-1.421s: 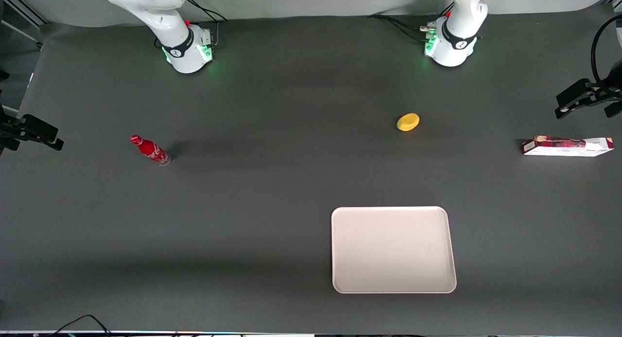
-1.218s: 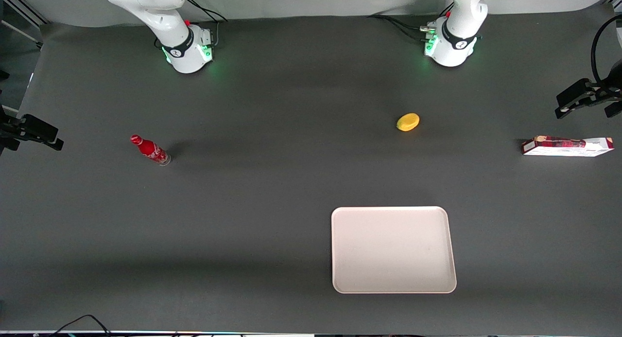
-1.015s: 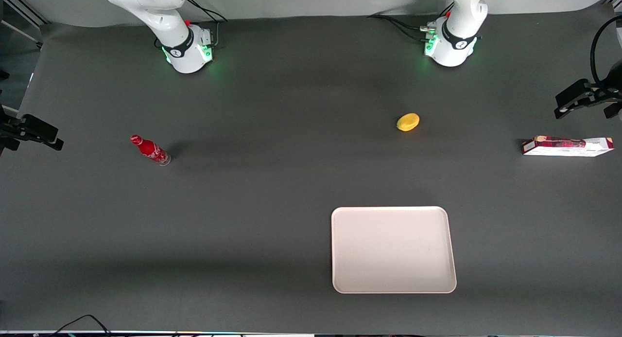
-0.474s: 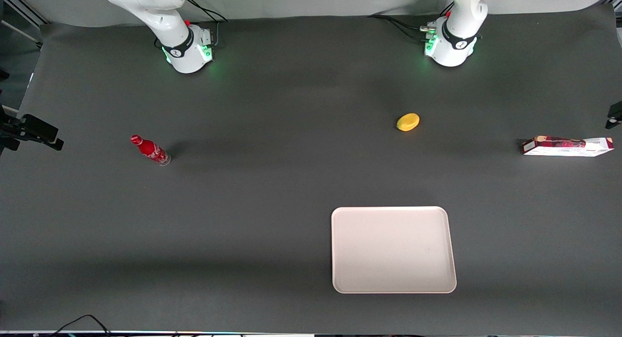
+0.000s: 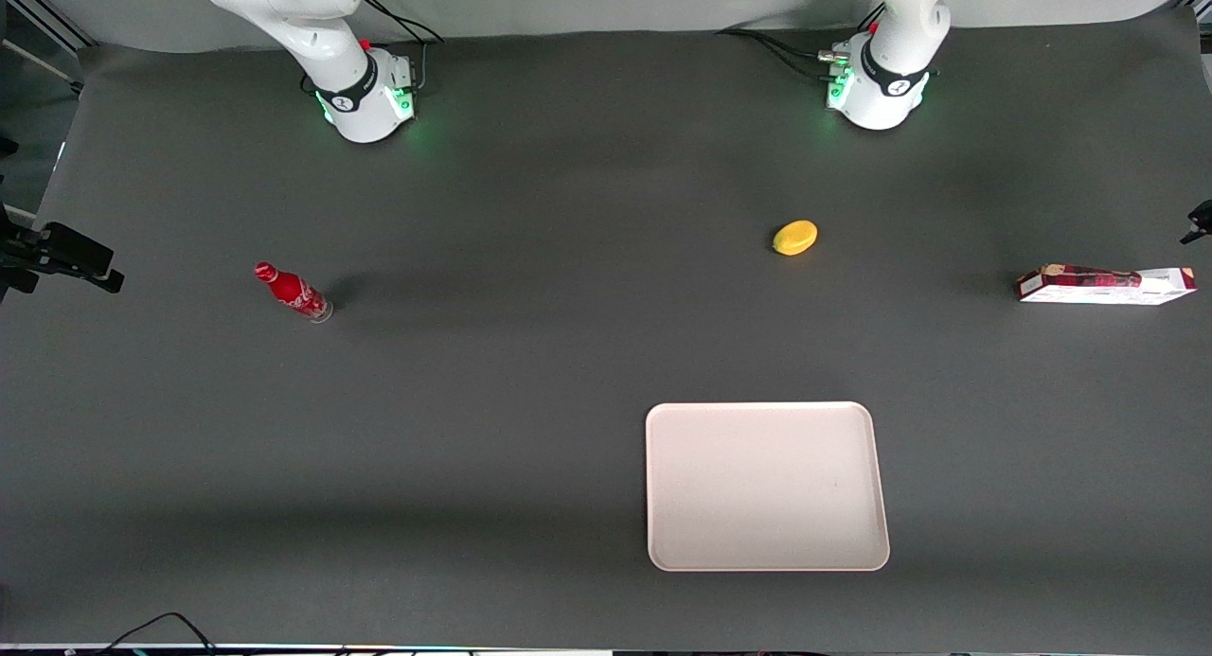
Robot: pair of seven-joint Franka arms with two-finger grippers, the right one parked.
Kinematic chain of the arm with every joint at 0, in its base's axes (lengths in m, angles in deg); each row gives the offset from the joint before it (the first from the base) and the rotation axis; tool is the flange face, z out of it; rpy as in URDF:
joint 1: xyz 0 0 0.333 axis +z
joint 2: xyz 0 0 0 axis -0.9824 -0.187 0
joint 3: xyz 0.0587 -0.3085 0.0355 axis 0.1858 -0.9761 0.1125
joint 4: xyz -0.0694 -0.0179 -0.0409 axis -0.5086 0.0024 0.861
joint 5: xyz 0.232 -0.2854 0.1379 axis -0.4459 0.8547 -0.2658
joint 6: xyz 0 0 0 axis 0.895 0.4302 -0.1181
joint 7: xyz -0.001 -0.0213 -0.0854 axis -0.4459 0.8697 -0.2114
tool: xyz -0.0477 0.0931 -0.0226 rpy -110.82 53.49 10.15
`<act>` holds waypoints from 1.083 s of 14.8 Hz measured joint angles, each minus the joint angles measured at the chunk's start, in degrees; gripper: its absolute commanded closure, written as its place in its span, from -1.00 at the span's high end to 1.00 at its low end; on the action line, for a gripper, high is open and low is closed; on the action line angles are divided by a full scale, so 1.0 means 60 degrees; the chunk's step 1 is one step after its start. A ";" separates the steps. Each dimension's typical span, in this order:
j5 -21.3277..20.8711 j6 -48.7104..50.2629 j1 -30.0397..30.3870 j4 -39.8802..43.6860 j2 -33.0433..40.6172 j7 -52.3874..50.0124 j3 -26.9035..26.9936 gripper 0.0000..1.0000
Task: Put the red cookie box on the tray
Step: 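Lower the left gripper over the red cookie box and close on it, then lift the red cookie box upright with the left gripper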
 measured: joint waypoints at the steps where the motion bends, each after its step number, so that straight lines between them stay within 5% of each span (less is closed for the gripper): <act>1: -0.0005 -0.0505 0.0119 -0.0420 -0.0079 0.0830 0.0070 1.00; 7: -0.0010 -0.3037 0.0556 -0.2045 -0.1005 0.4275 0.0410 1.00; 16: 0.0910 -0.4390 0.0686 -0.2732 -0.1941 0.5586 0.0368 1.00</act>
